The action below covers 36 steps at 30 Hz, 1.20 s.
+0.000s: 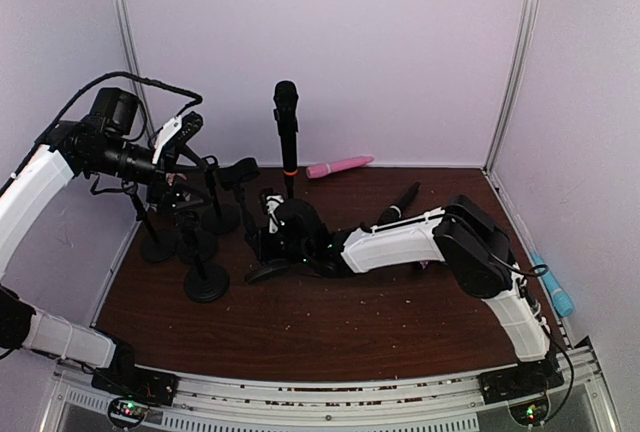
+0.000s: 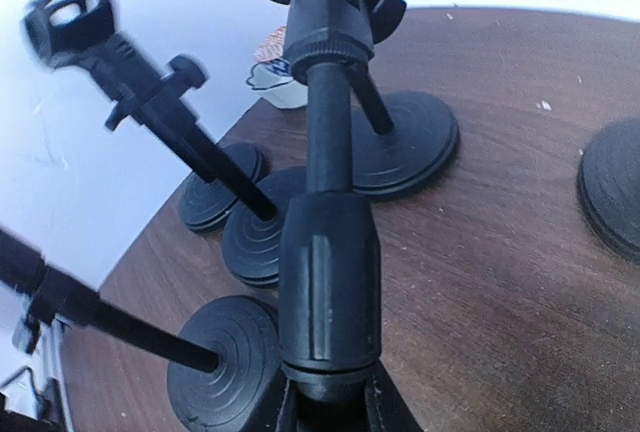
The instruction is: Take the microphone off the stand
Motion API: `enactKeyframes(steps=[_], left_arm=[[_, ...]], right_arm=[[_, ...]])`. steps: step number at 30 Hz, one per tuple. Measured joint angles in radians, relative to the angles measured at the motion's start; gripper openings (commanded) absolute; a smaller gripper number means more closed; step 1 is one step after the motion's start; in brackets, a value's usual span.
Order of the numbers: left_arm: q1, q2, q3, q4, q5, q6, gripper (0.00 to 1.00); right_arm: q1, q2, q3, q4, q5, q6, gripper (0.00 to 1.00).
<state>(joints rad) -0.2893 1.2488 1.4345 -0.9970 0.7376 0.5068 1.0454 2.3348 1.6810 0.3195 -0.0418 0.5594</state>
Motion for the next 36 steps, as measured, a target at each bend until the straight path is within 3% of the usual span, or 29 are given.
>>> enactKeyframes(steps=[13,24,36], left_arm=[[0.0,0.0,-0.002,0.011,-0.104,0.013,0.98],[0.001,0.128,0.003,0.089,-0.248,0.026,0.87],[0.001,0.172,0.025,0.024,-0.126,0.022,0.83]], right_arm=[[0.18,-0.002,-0.1,0.323,0.401,-0.435,0.0],[0.221,0.002,-0.222,0.46,0.558,-0.599,0.0],[0.228,0.002,-0.233,0.537,0.635,-0.702,0.0]])
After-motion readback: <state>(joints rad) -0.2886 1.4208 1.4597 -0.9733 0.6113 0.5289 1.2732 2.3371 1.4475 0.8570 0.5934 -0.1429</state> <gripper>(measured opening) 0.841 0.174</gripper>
